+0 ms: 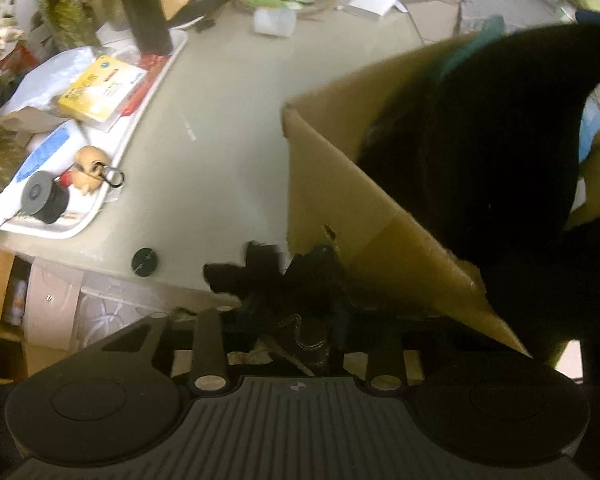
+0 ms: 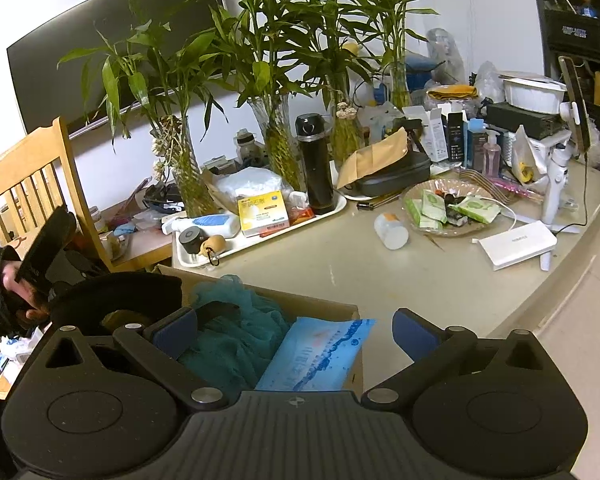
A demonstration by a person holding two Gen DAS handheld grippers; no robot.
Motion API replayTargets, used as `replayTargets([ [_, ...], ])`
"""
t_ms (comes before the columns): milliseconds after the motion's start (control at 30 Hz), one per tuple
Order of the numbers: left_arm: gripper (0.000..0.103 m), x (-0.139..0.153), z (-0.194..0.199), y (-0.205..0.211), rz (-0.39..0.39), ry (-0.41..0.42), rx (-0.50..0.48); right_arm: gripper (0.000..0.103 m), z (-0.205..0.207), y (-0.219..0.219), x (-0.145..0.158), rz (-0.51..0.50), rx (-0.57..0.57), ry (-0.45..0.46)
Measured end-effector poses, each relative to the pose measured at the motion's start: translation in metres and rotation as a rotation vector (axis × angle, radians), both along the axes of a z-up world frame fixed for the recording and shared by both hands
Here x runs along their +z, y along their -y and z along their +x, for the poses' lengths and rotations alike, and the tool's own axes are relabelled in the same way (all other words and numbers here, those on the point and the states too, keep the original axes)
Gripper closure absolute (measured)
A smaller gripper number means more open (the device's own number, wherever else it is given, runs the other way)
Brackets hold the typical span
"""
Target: Organize soft objects
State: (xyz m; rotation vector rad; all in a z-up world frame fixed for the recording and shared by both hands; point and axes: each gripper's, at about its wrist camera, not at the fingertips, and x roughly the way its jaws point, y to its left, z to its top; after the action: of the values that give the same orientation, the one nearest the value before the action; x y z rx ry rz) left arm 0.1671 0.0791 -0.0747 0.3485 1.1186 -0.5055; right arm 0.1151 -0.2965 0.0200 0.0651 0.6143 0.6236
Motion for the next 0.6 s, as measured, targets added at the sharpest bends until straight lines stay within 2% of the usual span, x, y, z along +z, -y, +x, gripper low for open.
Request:
replayTargets([
  [33,0.087,-0.003,0.000,0.000,-0.005,-0.004,-0.004,0.000,0.000,0.001,0.000,0.001,-0.001,0.001],
  [67,0.091,-0.006,0.000,0.001,-0.005,-0.015,-0.003,0.000,0.000,0.002,0.000,0.004,-0.003,0.000],
  [167,0.095,-0.004,-0.003,0.002,-0.009,0.003,-0.013,0.000,-0.002,0.004,0.001,0.005,-0.008,0.000],
  [300,0.096,0.014,-0.011,-0.001,-0.017,0.070,-0.001,0.000,-0.005,0.006,0.002,0.005,-0.010,0.004],
  [433,0.096,0.045,-0.024,-0.006,-0.008,0.156,0.020,0.000,-0.005,0.008,0.003,0.014,-0.018,0.004],
  [600,0.096,0.106,-0.047,-0.008,-0.046,0.287,0.022,0.000,-0.005,0.009,0.004,0.017,-0.014,0.006],
])
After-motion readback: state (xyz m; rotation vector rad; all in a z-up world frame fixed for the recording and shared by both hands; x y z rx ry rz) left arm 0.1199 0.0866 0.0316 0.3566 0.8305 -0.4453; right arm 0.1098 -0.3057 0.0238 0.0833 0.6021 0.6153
